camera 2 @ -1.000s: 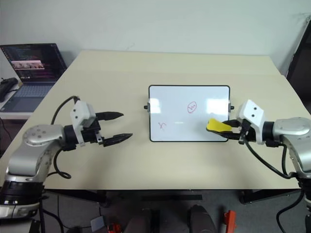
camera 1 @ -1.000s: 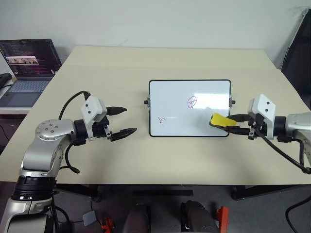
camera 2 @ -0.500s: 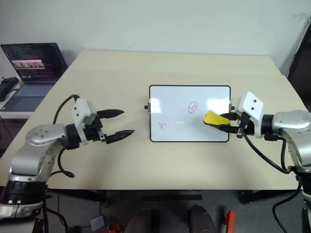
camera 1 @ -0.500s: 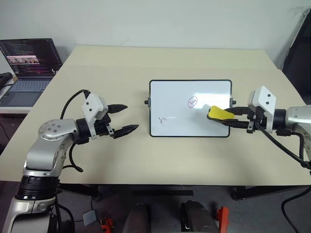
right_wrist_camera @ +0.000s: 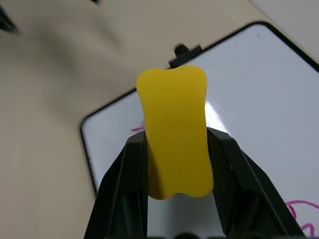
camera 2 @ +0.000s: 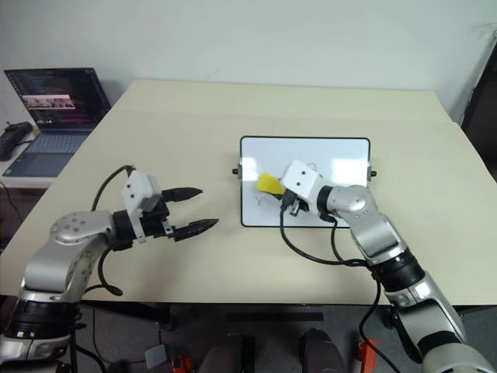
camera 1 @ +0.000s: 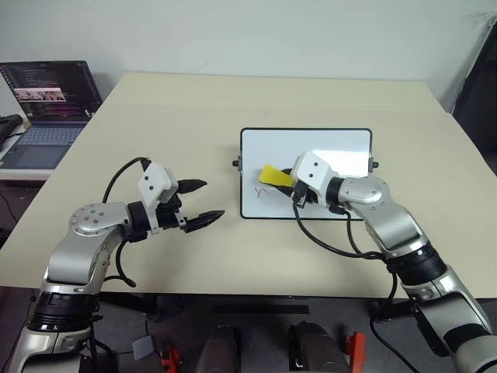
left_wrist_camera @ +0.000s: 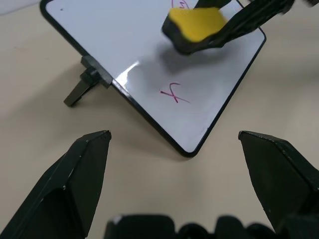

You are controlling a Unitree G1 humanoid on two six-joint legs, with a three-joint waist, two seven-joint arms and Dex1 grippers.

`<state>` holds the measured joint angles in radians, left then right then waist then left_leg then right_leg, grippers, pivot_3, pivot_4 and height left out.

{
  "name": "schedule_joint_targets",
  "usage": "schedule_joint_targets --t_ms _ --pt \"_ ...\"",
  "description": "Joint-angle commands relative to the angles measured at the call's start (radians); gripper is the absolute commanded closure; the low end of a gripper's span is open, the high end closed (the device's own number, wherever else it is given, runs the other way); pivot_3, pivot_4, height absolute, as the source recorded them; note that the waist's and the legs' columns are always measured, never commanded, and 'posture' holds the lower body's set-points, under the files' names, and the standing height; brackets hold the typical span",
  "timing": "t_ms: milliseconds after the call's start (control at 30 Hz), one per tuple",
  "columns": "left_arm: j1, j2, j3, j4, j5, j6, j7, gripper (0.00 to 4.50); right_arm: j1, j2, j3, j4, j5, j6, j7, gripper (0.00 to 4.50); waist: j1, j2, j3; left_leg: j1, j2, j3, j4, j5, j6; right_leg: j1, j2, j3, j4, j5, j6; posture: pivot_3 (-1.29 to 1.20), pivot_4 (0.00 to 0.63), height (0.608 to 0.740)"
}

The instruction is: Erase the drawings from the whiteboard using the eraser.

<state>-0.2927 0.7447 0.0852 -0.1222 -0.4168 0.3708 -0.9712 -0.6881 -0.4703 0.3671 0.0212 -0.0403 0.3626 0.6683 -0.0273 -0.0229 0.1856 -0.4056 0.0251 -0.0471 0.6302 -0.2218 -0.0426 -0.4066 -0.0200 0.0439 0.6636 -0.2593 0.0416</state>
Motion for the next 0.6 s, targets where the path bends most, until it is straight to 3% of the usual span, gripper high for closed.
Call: schedule_joint_targets --t_ms 33,367,600 --pt "0.022 0.013 0.04 -0.055 -0.018 0.007 0.009 0.0 -0.01 -0.011 -0.012 0.057 -0.071 -0.074 -0.041 3.19 0.001 0.0 0.0 0.0 0.0 0.0 0.0 0.0 0.0 0.0 0.0 0.0 0.0 0.0 0.0 0.0 0.15 0.74" --pt "0.017 0.003 0.041 -0.059 -0.019 0.017 0.025 0.0 0.027 0.147 0.134 0.115 -0.198 0.015 -0.053 3.19 -0.02 -0.001 -0.001 0.006 0.002 0.0 0.0 0.0 0.0 0.002 0.003 0.0 0.007 -0.001 -0.003 0.0 0.15 0.74" --pt "0.007 0.006 0.042 -0.054 -0.023 0.019 0.022 0.0 0.098 0.108 0.189 0.105 -0.251 0.011 0.009 3.19 -0.018 -0.003 -0.002 0.01 0.002 -0.002 0.001 0.0 -0.001 0.002 0.003 0.0 0.016 -0.006 -0.003 0.0 0.15 0.74"
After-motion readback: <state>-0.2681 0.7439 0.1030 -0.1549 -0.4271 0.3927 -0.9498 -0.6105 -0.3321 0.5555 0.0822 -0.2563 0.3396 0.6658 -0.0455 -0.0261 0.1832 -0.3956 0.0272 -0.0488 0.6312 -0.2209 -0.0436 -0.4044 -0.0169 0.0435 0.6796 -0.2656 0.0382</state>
